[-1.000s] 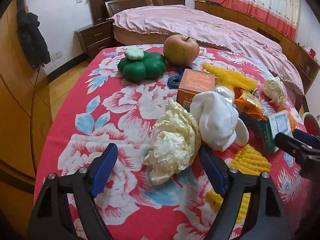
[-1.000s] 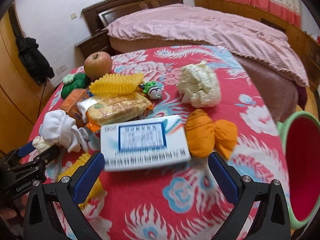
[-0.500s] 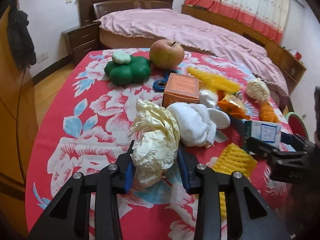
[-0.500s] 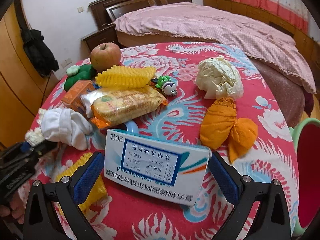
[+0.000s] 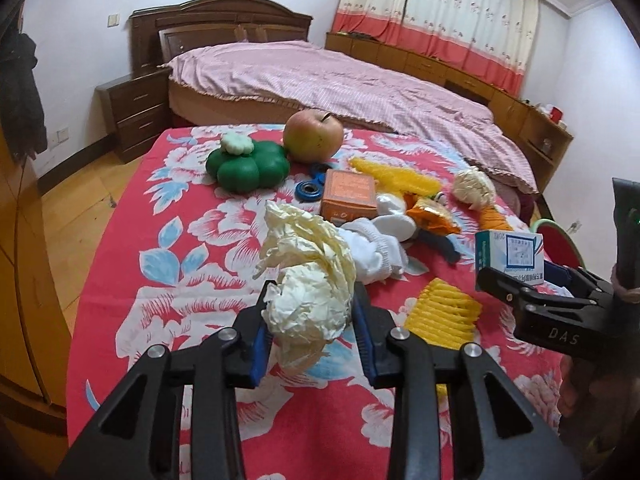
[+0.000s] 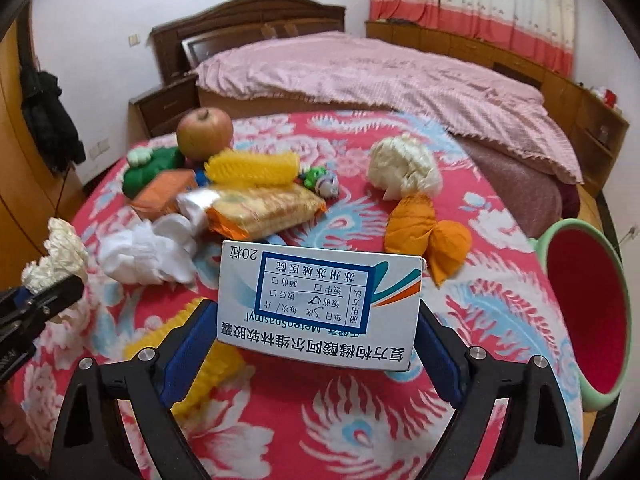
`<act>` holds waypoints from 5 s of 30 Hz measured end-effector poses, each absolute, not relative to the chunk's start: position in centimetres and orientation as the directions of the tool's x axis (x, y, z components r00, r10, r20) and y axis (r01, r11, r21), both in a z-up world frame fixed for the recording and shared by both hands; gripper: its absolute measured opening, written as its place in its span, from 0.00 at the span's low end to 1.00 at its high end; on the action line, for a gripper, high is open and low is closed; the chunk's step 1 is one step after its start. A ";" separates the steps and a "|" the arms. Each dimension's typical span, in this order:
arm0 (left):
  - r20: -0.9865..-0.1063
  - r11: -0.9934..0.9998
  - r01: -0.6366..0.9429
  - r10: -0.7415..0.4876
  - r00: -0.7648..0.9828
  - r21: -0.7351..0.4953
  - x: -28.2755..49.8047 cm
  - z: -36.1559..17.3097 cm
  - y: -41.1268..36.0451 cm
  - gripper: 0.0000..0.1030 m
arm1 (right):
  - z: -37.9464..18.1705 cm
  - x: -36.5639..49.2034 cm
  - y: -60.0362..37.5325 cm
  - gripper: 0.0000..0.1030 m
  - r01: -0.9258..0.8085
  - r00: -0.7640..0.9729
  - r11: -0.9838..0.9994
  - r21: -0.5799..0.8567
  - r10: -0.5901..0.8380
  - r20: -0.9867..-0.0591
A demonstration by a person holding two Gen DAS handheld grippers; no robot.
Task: Collect trash
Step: 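Carry the medicine box over the red bucket and open the right tool, then lower the crumpled paper into the bucket and open the left tool, then grasp the white sock with the left tool while the right tool grasps the orange cloth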
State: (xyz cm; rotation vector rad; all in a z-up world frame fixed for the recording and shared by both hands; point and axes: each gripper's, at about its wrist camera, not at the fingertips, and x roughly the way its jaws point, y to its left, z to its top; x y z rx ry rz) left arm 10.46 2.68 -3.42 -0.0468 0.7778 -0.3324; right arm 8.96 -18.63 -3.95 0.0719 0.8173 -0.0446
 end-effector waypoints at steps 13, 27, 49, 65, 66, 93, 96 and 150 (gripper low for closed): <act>-0.642 0.903 0.378 -0.416 0.644 -0.206 7.7 0.2 -0.5 0.35 | 0.1 4.8 -21.8 0.91 0.101 0.715 0.987 0.128 0.018 -0.698; -0.650 0.854 0.465 -0.493 0.579 -0.233 7.3 3.8 -9.9 0.35 | 3.1 1.3 -32.4 0.91 0.206 0.742 0.968 0.139 -0.062 -0.668; -0.723 0.726 0.671 -0.542 0.428 -0.147 8.5 0.1 -28.2 0.35 | -4.2 -0.8 -49.2 0.92 0.479 0.638 0.851 0.217 -0.167 -0.752; -0.758 0.659 0.736 -0.558 0.339 -0.156 8.5 -2.9 -33.2 0.35 | -4.3 -1.8 -51.0 0.93 0.513 0.665 0.825 0.236 -0.207 -0.718; -0.760 0.654 0.740 -0.558 0.334 -0.155 8.3 -3.1 -33.5 0.35 | -4.0 -2.2 -51.1 0.93 0.519 0.669 0.822 0.235 -0.219 -0.710; -0.740 0.660 0.723 -0.586 0.328 -0.202 8.4 -1.3 -33.6 0.57 | -1.7 -5.7 -50.4 0.93 0.571 0.692 0.773 0.277 -0.272 -0.669; -0.733 0.688 0.700 -0.574 0.364 -0.191 8.3 -0.6 -31.5 0.57 | -1.3 -5.3 -49.0 0.93 0.543 0.705 0.792 0.280 -0.248 -0.665; -0.791 0.974 0.155 -0.227 0.568 -0.168 16.6 -5.0 -2.5 0.57 | -5.5 15.5 -27.7 0.93 0.127 0.604 0.987 0.099 0.002 -0.797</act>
